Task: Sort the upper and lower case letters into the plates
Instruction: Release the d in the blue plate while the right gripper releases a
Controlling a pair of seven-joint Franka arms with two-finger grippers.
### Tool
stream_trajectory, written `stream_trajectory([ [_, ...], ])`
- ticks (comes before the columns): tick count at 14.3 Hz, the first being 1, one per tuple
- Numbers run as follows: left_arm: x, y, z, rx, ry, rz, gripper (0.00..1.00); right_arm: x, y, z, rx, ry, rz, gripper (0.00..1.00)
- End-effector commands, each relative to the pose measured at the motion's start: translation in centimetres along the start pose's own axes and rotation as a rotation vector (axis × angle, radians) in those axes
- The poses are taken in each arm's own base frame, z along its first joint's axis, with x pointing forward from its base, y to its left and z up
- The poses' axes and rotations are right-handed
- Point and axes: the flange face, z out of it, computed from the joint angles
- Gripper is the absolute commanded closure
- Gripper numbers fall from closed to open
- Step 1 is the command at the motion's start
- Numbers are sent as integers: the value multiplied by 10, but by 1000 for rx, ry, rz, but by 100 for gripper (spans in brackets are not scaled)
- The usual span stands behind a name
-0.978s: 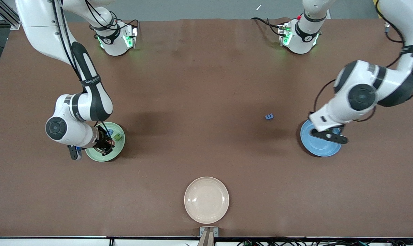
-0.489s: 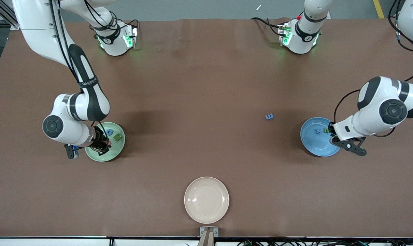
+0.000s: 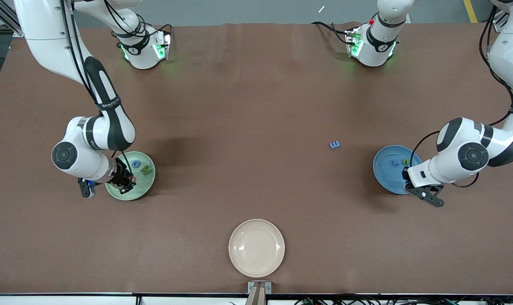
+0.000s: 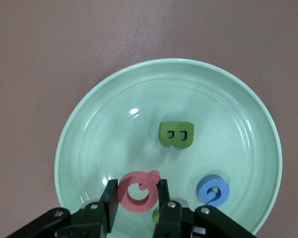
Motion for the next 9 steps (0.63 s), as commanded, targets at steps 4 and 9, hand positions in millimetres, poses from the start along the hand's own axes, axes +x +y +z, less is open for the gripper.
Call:
stream_trajectory([
  [4,6,3,19,-3,23,4,85,3,4,15,0,10,-15,98],
  [9,4,4,24,-11,21,-10,84,11,6,15,0,8,-2,93],
])
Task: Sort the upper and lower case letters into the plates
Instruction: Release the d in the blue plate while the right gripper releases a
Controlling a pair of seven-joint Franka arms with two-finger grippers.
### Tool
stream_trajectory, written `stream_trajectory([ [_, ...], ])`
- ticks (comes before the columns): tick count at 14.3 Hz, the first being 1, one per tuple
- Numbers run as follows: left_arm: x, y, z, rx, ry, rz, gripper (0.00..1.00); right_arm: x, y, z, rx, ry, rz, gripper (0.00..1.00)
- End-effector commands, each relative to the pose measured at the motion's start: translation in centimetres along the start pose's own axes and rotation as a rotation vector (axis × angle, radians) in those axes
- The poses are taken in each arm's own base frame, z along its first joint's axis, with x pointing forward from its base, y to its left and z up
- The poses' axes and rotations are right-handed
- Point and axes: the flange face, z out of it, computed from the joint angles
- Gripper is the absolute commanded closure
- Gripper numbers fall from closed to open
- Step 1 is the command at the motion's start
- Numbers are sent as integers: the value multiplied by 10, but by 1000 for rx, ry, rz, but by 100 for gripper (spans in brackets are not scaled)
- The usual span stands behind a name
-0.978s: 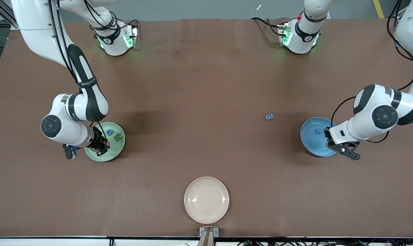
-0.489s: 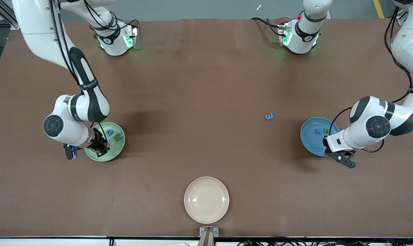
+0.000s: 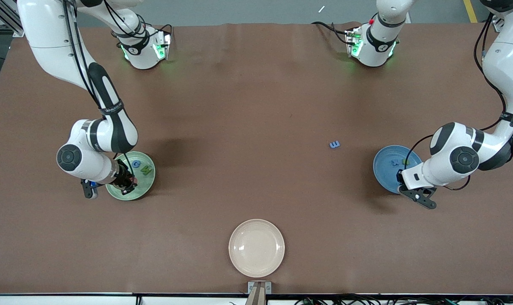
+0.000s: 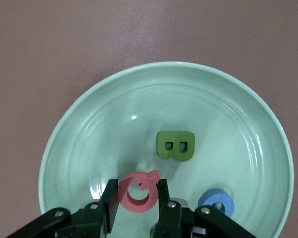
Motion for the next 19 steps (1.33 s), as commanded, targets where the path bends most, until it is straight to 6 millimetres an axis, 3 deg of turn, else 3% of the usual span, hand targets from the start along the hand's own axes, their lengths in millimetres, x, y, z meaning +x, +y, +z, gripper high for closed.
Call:
stream_trajectory([
  [1,2,-1,-1,17,10,-10,81,5,3,-1,5,2,-8,87],
  [2,2,-1,0,16,8,-13,77,5,3,0,5,2,-8,65],
  [3,2,-2,-1,14,9,-16,73,2,2,0,5,2,-12,34],
  [4,2,-4,-5,16,14,-21,58,0,1,-1,4,-3,-3,12],
  [6,1,-8,-12,17,12,-36,31,-6,-3,-5,8,-7,-1,1],
  [8,-1,-10,-28,-18,-5,-99,22,-9,-5,-13,5,-13,-8,0],
  [10,10,0,-69,-30,-40,-154,1,-11,-11,-35,-40,-44,-17,0],
  [15,27,64,-166,-31,-122,-366,0,-8,-26,-102,-116,-109,-123,0],
  [18,33,113,-187,-123,-156,-581,0,1,-27,-128,-146,-137,-259,0],
  [19,34,134,-187,-114,-168,-638,0,13,-24,-135,-147,-149,-310,0],
])
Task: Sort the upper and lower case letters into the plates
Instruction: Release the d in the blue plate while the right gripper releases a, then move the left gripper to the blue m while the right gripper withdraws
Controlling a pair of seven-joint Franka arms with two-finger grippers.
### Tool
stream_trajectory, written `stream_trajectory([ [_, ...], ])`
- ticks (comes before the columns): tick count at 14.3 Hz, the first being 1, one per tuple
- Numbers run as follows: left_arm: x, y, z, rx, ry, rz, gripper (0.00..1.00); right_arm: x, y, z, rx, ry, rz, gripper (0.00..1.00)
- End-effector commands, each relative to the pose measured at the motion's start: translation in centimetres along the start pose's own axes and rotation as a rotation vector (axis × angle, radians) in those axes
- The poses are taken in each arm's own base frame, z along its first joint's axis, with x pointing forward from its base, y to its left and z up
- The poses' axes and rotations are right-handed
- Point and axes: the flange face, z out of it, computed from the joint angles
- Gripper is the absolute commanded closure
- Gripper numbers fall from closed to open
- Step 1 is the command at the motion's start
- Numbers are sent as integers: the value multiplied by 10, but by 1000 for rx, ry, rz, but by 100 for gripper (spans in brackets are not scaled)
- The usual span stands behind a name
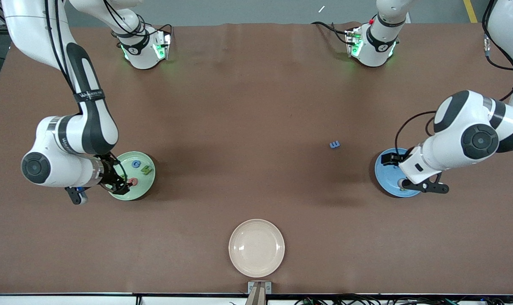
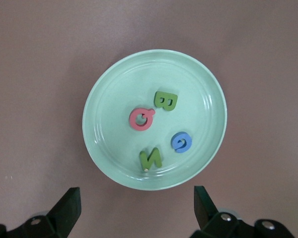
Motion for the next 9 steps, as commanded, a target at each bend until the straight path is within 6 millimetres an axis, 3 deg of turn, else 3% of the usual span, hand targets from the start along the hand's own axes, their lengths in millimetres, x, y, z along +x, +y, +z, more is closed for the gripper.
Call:
stream_trajectory([
  [1,-25,31,10,4,-29,-189,0,24,19,-23,-14,-20,-148,0],
  [3,-30,46,32,-30,-9,-247,0,39,26,-42,7,-13,-305,0],
  [5,-44,67,67,-72,35,-284,0,51,35,-60,11,-14,-449,0],
  [9,-66,106,100,-16,109,-312,0,73,66,-95,-108,-17,-676,0],
])
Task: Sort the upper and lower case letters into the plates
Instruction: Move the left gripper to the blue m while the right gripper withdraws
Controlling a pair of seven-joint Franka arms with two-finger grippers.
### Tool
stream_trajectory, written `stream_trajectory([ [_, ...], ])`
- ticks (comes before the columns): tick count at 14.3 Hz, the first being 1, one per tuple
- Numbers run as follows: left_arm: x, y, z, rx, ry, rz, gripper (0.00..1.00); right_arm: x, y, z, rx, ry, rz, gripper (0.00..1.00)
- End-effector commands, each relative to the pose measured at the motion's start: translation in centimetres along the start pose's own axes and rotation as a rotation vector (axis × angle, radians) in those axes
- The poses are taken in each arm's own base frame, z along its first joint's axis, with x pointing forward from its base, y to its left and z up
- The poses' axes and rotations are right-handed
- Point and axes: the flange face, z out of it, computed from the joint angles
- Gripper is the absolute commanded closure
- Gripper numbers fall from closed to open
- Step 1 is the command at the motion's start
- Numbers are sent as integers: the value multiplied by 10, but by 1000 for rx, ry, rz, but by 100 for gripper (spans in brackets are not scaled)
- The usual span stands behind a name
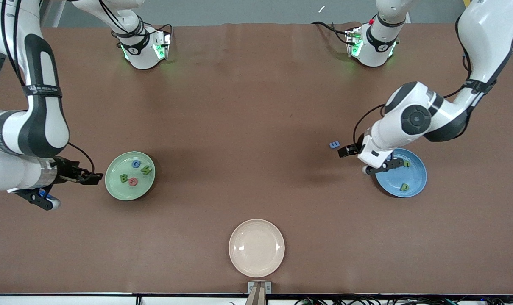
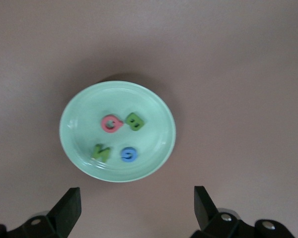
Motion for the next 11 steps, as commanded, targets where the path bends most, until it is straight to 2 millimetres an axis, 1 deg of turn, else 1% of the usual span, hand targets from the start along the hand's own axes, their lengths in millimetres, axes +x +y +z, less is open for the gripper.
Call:
stream_trajectory([
  [1,-26,23,17,61,76,-8,0,-4,23,-28,-94,-22,-149,0],
  [2,-31,25,29,88,105,-4,0,-7,26,-35,-103,-37,-195,0],
  [3,-32,23,42,101,122,-10,0,-8,29,-47,-99,-30,-235,0],
  [4,-32,24,51,97,125,-21,0,-8,34,-51,-98,-38,-258,0],
  [6,-31,26,61,62,119,-22,0,-10,40,-57,-99,-42,-282,0],
  [7,-25,21,69,41,115,-36,0,-9,45,-61,-100,-40,-314,0],
  [9,-28,22,85,31,106,-30,0,-9,50,-79,-129,-8,-382,0],
  [10,-28,21,90,38,102,-30,1,-10,49,-86,-127,4,-385,0],
  [11,-28,23,91,31,102,-32,1,-13,51,-93,-123,7,-380,0],
])
